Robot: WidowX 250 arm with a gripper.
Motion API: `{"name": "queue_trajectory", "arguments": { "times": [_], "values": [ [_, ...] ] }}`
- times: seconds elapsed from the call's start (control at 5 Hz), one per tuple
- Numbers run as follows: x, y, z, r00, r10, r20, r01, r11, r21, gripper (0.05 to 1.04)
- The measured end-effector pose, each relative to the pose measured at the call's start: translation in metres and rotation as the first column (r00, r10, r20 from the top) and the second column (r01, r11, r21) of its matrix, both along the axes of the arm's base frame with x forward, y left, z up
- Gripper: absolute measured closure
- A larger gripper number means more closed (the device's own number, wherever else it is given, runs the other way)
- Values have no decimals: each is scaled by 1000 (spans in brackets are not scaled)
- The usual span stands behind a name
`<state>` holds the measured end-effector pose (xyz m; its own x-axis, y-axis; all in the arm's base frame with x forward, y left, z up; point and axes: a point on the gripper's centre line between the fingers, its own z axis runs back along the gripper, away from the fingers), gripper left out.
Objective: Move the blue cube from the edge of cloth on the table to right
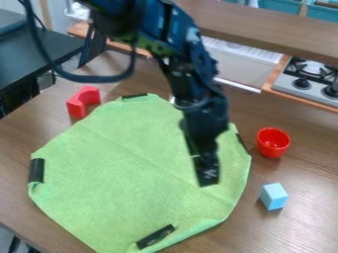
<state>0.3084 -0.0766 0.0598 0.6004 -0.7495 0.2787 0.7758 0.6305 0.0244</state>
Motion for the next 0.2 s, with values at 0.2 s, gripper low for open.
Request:
{"name": "queue_trajectory", "arguments": {
  "times": [0.2],
  "values": [
    [-29, 45, 7, 997, -37, -64, 40, 998, 49, 83]
  ]
}}
